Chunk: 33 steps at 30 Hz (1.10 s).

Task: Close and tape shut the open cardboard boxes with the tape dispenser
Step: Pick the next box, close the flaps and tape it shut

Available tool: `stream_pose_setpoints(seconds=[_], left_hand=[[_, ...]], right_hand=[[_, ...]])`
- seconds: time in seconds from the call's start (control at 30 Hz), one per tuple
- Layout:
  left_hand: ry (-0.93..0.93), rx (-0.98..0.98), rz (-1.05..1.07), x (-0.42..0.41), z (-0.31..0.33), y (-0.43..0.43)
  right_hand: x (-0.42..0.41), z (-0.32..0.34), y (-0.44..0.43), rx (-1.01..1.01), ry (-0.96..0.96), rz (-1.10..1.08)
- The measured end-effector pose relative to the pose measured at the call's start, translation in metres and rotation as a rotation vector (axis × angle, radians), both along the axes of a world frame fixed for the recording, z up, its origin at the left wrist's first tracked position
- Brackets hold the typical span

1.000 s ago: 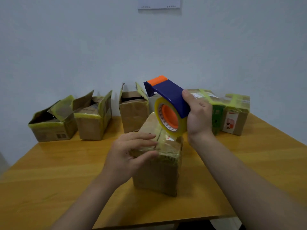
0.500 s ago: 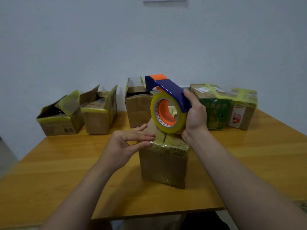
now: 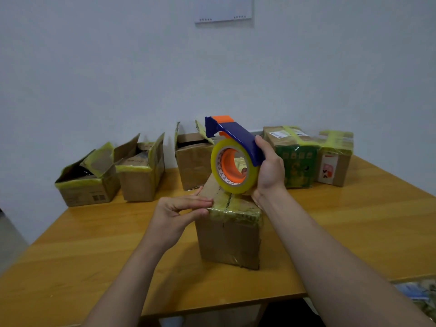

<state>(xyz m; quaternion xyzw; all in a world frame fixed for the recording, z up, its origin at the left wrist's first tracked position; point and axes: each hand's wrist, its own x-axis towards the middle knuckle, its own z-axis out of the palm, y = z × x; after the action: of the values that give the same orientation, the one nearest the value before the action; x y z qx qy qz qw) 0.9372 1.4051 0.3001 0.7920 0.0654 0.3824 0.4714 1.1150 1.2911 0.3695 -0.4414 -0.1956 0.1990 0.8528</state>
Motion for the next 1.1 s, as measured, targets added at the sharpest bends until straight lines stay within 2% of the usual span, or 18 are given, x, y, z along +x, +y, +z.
stream_pose_setpoints(seconds=[0.17, 0.37, 0.43, 0.53, 0.57, 0.63, 0.73, 0.83, 0.93, 1.1], left_hand=[[0.027, -0.023, -0.016, -0.002, -0.004, 0.000], [0.004, 0.087, 0.079, 0.001, -0.003, -0.003], [0.029, 0.176, 0.132, -0.001, 0.000, -0.004], [0.057, 0.475, 0.229, -0.004, 0.006, -0.010], [0.044, 0.518, 0.217, -0.001, 0.007, -0.015], [-0.013, 0.445, 0.164, 0.007, 0.004, -0.031], [-0.068, 0.331, 0.191, 0.016, 0.003, -0.041], [-0.019, 0.381, 0.202, 0.013, 0.008, -0.039], [0.041, 0.546, 0.204, 0.012, 0.009, -0.046], [0.013, 0.477, 0.188, 0.021, 0.011, -0.050]], right_hand=[[0.002, 0.001, 0.000, 0.003, 0.000, 0.010], [0.003, 0.002, 0.002, -0.014, 0.004, 0.008], [0.003, 0.002, 0.002, -0.015, -0.002, 0.009], [0.004, 0.001, 0.003, -0.021, -0.014, 0.003], [0.004, 0.001, 0.003, -0.021, -0.015, 0.002], [0.004, 0.002, 0.002, -0.017, -0.015, 0.004], [0.004, 0.002, 0.001, -0.010, -0.010, 0.001], [0.004, 0.001, 0.001, -0.009, -0.019, 0.007], [0.003, 0.002, 0.000, 0.000, -0.027, 0.019], [0.004, 0.001, -0.002, 0.024, -0.020, 0.023]])
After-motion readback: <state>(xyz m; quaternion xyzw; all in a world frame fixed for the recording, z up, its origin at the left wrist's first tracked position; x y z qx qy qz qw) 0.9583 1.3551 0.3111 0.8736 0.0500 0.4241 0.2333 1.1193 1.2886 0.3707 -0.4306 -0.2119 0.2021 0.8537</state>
